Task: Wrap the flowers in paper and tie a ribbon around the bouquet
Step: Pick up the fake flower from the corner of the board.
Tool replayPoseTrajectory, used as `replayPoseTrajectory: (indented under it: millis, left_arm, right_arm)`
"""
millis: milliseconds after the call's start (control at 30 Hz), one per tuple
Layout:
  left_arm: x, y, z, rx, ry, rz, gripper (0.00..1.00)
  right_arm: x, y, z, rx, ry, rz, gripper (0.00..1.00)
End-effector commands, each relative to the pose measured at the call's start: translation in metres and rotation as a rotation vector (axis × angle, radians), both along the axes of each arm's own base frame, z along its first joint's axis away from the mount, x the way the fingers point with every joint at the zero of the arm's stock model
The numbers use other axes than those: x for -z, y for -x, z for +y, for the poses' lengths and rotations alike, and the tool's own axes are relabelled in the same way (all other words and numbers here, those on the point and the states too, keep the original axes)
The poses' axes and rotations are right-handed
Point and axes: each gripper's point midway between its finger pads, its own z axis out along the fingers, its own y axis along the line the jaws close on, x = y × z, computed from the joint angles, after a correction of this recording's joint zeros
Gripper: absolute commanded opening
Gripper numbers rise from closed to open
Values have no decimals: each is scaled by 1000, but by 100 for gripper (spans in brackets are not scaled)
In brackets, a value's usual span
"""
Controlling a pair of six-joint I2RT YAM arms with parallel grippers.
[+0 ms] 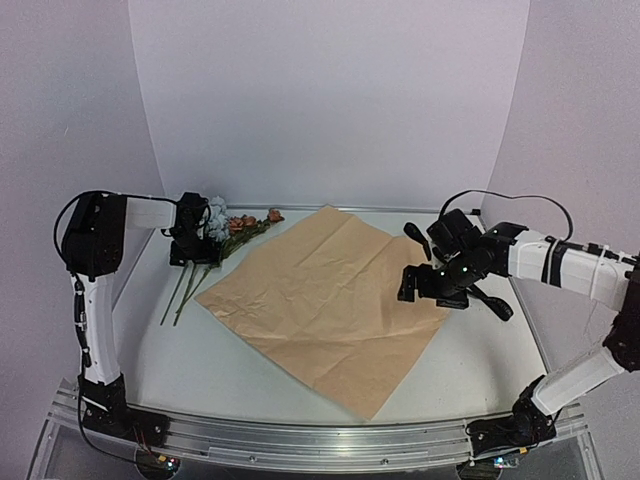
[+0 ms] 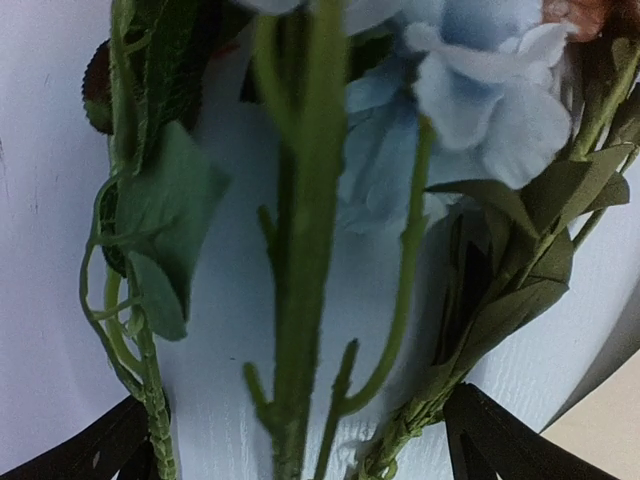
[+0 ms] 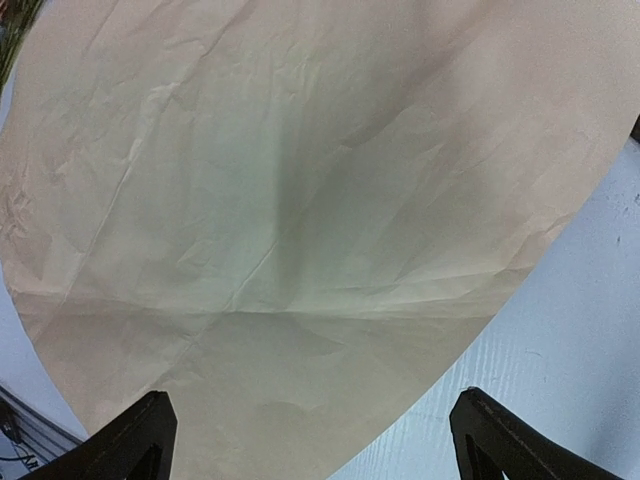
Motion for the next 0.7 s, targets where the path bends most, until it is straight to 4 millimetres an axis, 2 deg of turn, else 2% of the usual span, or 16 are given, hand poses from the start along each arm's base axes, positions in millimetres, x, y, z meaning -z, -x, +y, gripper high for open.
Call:
replayPoseTrajectory:
  millis: [0, 100, 333, 467, 667]
  left_arm:
    - [18, -3, -1, 7, -99, 46, 92]
    - [26, -1, -1, -1, -97, 62, 80]
    - [35, 0, -5, 18, -80, 63, 41]
    - [28, -6, -5, 27, -85, 32, 20]
    - [13, -16, -2, 43, -111, -12, 1]
  right_arm:
    - [-8, -23, -7, 32, -6, -9, 98]
    - [-3, -30, -12, 52, -6, 10, 98]
    - [9, -44, -32, 93, 16, 41, 98]
    - [13, -58, -45, 107, 42, 57, 98]
    - [24, -81, -75, 161, 85, 84, 98]
